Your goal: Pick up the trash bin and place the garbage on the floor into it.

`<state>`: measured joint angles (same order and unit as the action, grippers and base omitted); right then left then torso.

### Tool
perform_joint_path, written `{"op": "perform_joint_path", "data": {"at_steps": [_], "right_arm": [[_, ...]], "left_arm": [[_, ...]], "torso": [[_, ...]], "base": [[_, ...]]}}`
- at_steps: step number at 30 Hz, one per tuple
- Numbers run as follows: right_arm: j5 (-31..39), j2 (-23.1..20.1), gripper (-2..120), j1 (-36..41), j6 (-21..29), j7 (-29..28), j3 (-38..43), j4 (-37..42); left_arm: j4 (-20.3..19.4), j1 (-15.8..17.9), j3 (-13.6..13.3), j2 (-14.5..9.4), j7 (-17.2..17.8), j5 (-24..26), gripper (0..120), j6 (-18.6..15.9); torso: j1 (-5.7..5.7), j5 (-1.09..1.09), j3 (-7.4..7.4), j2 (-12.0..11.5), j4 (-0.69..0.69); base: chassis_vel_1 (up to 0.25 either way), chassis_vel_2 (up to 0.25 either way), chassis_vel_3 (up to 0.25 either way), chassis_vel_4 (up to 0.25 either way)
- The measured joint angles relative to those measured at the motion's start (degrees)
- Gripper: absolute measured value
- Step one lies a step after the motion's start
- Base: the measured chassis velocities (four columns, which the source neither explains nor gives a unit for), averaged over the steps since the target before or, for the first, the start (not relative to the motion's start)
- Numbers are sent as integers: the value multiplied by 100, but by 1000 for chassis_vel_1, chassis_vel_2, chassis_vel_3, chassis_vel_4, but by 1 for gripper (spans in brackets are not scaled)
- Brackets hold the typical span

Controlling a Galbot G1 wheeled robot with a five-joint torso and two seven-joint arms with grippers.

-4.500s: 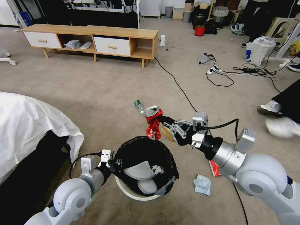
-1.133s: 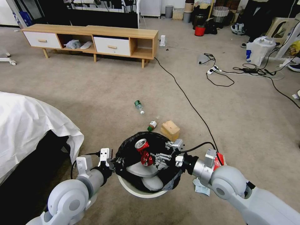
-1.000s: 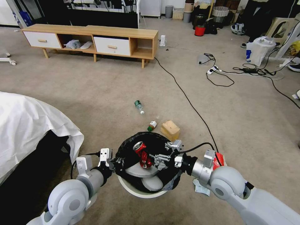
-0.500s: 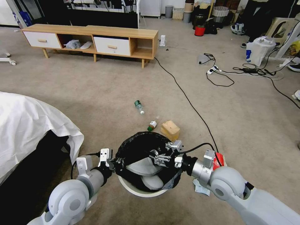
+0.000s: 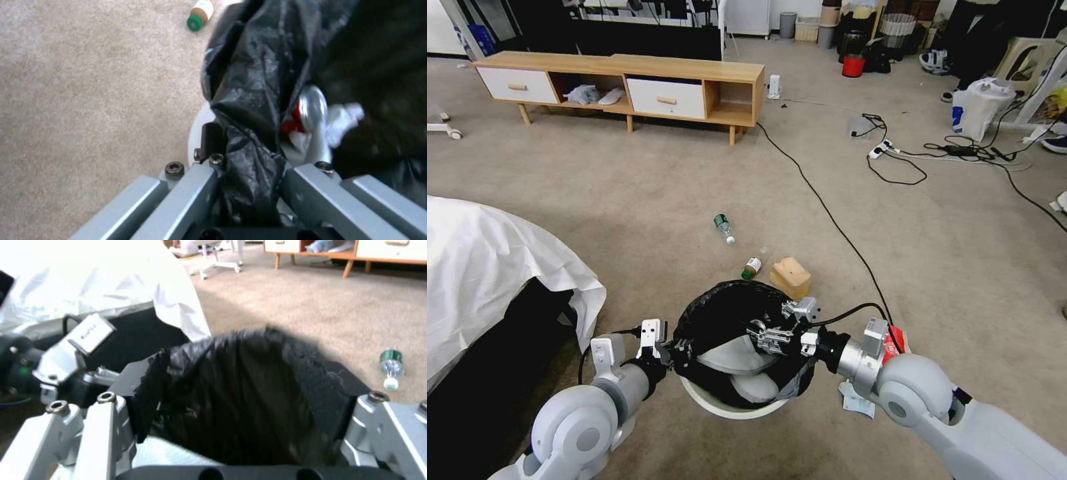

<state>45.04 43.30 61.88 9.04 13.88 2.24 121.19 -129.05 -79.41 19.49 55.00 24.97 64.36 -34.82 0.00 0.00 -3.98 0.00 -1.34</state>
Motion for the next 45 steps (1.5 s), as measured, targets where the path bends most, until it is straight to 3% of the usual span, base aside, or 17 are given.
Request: {"op": "perform_joint_path", "data": {"at_steps": [4,9,12,13,15,16,18,19,20,21,22,24,27,36,45], "right_arm": [[472,-379,77,-1,67,-172,359,515],[922,-729,85,153,459,-943,968,898],[1396,-960,96,306,1023,-2158,1411,1139],[1396,-960,96,306,1023,-2158,1411,1139],[2016,-1119,99,434,1642,-3348,1724,1328],[2016,-1119,99,434,1642,-3348,1724,1328],[2603,-1236,100,535,2176,-4221,1954,1468],[2603,-1236,100,535,2176,-4221,1954,1468],[3068,-1305,100,617,2471,-4780,2085,1571],[3068,-1305,100,617,2471,-4780,2085,1571],[3518,-1363,100,747,2720,-5294,2241,1655],[3756,-1391,100,853,2810,-5560,2321,1697],[4543,-1454,100,1282,3107,-6437,2589,1764],[5187,-1398,100,1820,3245,-7064,2878,1643],[5676,-1000,100,1325,3200,-7555,2235,1241]], "left_arm": [[-26,-10,8,36,222,71,1,-26],[-64,-34,60,123,340,17,1,-30],[-85,-45,81,189,438,-72,1,-46],[-85,-45,81,189,438,-72,1,-46],[-139,-56,113,226,511,-101,1,-63],[-139,-56,113,226,511,-101,1,-63],[-174,-68,164,243,599,-136,1,-82],[-174,-68,164,243,599,-136,1,-82],[-211,-86,221,260,647,-158,1,-92],[-211,-86,221,260,647,-158,1,-92],[-254,-115,285,289,689,-174,1,-97],[-271,-134,312,305,708,-186,1,-98],[-323,-222,367,375,749,-274,1,-100],[-355,-269,350,448,746,-399,1,-99],[-529,-457,395,466,831,-493,1,-88]], "torso": [[1,0,0,0,0],[0,0,0,0,0],[0,0,0,0,-1],[0,0,0,0,-1],[1,1,0,0,-1],[1,1,0,0,-1],[1,1,0,0,-2],[1,1,0,0,-2],[1,1,0,0,-1],[1,1,0,0,-1],[0,0,0,0,0],[1,0,0,0,-1],[0,1,0,0,-1],[0,-1,0,0,-2],[1,0,0,0,2]], "base": [[0,0,0,0],[0,0,0,0],[0,0,0,0],[0,0,0,0],[0,0,0,0],[0,0,0,0],[0,0,0,0],[0,0,0,0],[0,0,0,0],[0,0,0,0],[0,0,0,0],[0,0,0,0],[0,0,0,0],[0,0,0,0],[0,0,0,0]]}}
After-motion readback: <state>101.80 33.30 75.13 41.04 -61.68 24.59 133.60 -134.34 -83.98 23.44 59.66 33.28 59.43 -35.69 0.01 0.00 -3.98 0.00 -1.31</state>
